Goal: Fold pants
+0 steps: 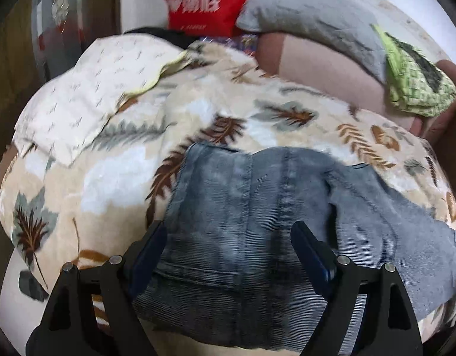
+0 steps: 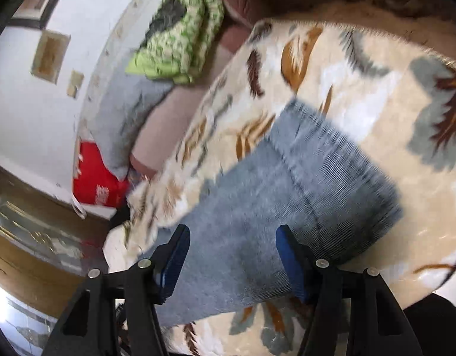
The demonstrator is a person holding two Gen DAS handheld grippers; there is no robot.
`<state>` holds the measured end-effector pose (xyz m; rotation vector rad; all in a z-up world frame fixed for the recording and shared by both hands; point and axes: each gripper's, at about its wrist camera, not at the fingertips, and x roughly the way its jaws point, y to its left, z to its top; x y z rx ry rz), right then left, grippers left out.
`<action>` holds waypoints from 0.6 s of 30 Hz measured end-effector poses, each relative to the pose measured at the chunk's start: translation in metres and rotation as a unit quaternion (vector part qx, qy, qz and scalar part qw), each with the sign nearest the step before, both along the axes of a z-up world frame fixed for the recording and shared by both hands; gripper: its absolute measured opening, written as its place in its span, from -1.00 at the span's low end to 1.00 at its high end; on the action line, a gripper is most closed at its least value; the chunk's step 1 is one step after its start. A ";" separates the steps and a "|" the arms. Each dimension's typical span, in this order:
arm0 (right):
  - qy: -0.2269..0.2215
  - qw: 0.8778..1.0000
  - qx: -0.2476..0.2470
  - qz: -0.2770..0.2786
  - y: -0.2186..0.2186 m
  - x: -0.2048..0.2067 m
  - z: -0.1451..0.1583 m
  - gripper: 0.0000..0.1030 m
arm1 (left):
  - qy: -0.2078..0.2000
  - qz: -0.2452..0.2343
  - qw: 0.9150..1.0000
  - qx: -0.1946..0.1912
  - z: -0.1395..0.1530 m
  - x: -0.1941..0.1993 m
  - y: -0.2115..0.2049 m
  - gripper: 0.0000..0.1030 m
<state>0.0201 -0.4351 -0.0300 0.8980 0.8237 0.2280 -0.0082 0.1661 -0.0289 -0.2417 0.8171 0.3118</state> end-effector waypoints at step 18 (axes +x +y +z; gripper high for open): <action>0.047 0.998 0.003 -0.041 -0.031 -0.003 -0.017 0.28 | 0.009 -0.024 1.000 0.009 -0.007 0.014 -0.015 0.68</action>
